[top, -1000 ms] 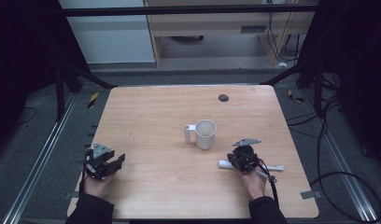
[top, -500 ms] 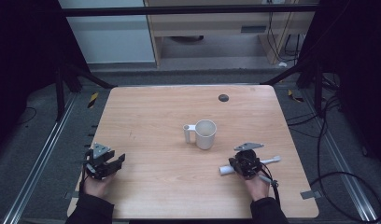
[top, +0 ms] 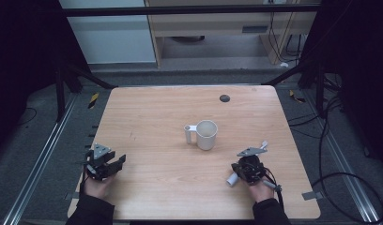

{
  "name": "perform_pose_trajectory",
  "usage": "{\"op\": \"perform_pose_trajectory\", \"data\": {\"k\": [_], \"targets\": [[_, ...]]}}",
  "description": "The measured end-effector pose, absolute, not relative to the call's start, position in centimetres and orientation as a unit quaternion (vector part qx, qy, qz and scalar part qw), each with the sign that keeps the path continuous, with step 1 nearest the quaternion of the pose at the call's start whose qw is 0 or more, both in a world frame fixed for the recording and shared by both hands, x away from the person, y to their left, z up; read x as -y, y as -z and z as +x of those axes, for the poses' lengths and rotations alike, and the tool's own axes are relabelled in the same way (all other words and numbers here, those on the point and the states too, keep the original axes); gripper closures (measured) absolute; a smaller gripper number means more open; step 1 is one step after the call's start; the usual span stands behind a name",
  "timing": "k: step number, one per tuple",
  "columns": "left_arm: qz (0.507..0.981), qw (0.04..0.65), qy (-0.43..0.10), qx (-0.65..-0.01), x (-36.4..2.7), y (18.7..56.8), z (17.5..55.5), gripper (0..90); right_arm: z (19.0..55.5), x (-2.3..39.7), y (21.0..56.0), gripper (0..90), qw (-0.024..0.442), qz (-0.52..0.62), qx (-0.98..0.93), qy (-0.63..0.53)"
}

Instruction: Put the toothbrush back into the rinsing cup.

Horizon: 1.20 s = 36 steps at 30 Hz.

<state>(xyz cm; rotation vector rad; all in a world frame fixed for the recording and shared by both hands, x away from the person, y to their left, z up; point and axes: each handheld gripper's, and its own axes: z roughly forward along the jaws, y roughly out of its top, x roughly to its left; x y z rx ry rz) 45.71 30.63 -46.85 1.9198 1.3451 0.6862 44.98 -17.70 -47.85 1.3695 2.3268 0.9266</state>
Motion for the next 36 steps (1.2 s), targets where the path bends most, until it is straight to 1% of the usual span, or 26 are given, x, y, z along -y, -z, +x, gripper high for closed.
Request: {"op": "perform_pose_trajectory", "data": {"k": [36], "targets": [[0.739,0.342,-0.263,-0.518,-30.6,46.9,45.7,50.2,42.6,19.5,47.9,90.0,0.129,0.479,-0.808,-0.318]]}}
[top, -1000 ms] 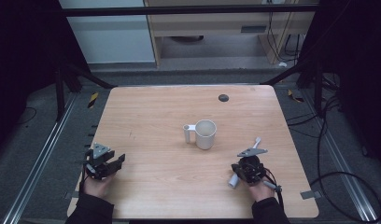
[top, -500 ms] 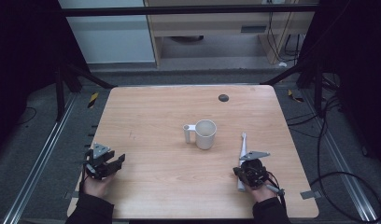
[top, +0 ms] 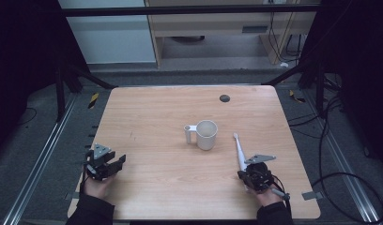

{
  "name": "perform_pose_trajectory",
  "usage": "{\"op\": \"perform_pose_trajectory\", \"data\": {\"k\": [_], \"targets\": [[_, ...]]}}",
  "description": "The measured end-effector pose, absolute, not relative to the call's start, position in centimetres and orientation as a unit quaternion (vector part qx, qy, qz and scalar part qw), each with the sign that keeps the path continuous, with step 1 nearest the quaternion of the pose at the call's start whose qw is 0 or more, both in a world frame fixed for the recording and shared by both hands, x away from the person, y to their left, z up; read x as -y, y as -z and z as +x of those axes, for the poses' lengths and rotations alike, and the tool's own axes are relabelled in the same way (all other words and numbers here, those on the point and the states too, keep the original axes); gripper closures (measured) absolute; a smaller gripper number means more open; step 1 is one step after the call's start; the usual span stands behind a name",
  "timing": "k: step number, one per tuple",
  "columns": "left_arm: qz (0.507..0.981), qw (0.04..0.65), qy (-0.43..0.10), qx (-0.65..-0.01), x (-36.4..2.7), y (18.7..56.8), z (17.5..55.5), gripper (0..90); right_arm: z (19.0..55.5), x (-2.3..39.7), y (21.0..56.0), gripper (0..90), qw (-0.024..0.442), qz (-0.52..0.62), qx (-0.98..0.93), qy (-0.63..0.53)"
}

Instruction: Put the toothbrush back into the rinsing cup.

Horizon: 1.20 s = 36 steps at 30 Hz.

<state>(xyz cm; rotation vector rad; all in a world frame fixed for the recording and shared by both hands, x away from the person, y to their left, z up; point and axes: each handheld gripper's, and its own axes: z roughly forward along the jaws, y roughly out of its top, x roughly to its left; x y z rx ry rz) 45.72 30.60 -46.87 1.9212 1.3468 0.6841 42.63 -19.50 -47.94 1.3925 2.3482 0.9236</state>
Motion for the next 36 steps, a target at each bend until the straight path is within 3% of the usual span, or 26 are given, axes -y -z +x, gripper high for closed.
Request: {"op": "perform_pose_trajectory", "data": {"k": [16,20,22,23,24,36], "targets": [[0.741,0.339,-0.261,-0.518,-30.5,47.0,45.8,49.9,42.7,19.9,46.6,87.4,0.140,0.482,-0.798,-0.335],[0.741,0.337,-0.260,-0.518,-30.5,47.0,45.9,49.8,43.0,20.1,45.6,80.6,0.159,0.483,-0.789,-0.344],[0.743,0.336,-0.260,-0.518,-30.4,47.1,45.9,49.7,43.3,20.2,45.1,73.9,0.165,0.487,-0.786,-0.344],[0.744,0.334,-0.259,-0.517,-30.4,47.1,45.9,49.6,43.6,20.3,44.7,63.9,0.168,0.492,-0.782,-0.344],[0.744,0.333,-0.259,-0.517,-30.4,47.1,45.9,49.5,43.9,20.3,44.5,60.8,0.164,0.496,-0.780,-0.344],[0.753,0.327,-0.249,-0.514,-30.3,47.4,46.2,48.7,46.6,20.3,43.0,47.2,0.172,0.511,-0.774,-0.331]]}}
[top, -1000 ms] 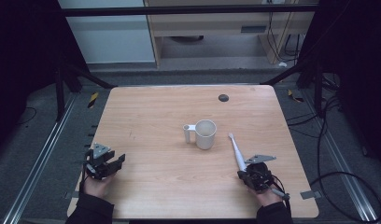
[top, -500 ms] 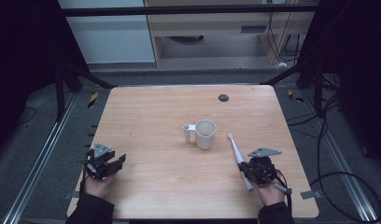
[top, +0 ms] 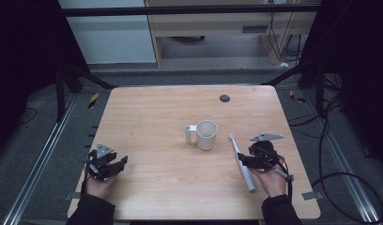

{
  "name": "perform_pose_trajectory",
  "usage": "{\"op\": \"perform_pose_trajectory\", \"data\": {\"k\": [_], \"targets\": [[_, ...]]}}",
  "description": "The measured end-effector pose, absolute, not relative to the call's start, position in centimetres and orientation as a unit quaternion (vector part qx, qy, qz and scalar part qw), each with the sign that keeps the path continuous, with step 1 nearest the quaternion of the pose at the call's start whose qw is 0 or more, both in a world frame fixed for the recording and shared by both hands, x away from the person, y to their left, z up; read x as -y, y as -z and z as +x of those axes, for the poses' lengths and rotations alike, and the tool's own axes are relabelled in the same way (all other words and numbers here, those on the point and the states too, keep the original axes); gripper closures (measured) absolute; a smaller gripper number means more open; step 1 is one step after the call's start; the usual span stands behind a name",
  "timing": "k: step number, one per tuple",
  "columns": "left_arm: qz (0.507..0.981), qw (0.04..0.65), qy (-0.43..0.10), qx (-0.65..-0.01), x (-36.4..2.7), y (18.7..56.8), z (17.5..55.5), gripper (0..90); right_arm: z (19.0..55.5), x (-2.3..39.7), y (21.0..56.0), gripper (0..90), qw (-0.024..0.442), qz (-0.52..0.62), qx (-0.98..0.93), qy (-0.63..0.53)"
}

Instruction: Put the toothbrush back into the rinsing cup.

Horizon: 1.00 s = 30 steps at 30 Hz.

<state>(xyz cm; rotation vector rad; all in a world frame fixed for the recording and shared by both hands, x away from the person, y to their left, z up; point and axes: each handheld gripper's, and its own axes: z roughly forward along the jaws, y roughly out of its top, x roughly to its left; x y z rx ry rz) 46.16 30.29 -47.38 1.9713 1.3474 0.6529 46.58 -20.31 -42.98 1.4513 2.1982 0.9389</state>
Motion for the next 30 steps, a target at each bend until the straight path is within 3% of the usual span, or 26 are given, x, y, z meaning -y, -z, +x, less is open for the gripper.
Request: {"op": "perform_pose_trajectory", "data": {"k": [30], "targets": [[0.760,0.318,-0.240,-0.513,-30.2,47.7,46.4,48.3,51.4,19.0,43.8,46.6,0.129,0.528,-0.799,-0.259]]}}
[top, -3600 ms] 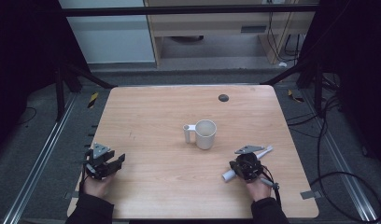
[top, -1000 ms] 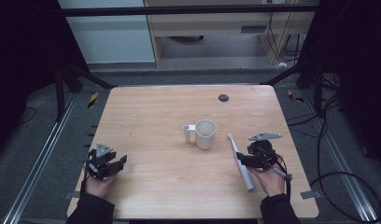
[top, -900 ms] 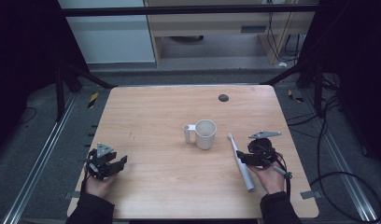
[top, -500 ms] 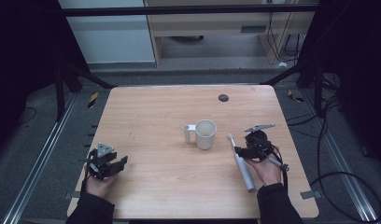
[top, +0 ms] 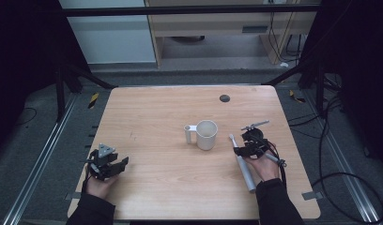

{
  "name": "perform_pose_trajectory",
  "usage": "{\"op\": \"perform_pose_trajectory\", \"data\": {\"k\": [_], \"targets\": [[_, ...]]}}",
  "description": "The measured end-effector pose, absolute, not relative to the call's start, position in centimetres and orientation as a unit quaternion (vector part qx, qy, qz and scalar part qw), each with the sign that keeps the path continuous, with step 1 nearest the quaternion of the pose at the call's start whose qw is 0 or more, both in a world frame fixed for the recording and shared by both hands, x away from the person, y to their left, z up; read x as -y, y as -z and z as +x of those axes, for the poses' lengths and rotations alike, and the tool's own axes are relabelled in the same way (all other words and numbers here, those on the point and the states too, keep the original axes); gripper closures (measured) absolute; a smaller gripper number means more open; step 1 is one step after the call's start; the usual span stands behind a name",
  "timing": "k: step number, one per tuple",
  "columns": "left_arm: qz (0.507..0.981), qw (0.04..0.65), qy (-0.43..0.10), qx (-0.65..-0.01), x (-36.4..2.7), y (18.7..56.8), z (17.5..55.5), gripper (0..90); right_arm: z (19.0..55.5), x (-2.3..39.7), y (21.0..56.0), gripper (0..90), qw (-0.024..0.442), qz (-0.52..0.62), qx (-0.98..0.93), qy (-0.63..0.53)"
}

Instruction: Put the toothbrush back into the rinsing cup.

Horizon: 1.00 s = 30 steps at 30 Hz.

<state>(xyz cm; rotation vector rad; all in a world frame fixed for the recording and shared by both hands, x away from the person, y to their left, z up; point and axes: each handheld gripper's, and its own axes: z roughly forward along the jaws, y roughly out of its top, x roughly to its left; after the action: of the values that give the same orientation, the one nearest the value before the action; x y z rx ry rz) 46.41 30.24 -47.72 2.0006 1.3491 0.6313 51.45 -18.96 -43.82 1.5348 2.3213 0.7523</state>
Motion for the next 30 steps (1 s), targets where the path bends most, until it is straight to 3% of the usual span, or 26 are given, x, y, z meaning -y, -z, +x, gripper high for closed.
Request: {"op": "perform_pose_trajectory", "data": {"k": [30], "targets": [[0.761,0.317,-0.237,-0.514,-30.3,47.7,46.4,48.3,52.2,18.2,46.6,52.9,0.091,0.537,-0.816,-0.195]]}}
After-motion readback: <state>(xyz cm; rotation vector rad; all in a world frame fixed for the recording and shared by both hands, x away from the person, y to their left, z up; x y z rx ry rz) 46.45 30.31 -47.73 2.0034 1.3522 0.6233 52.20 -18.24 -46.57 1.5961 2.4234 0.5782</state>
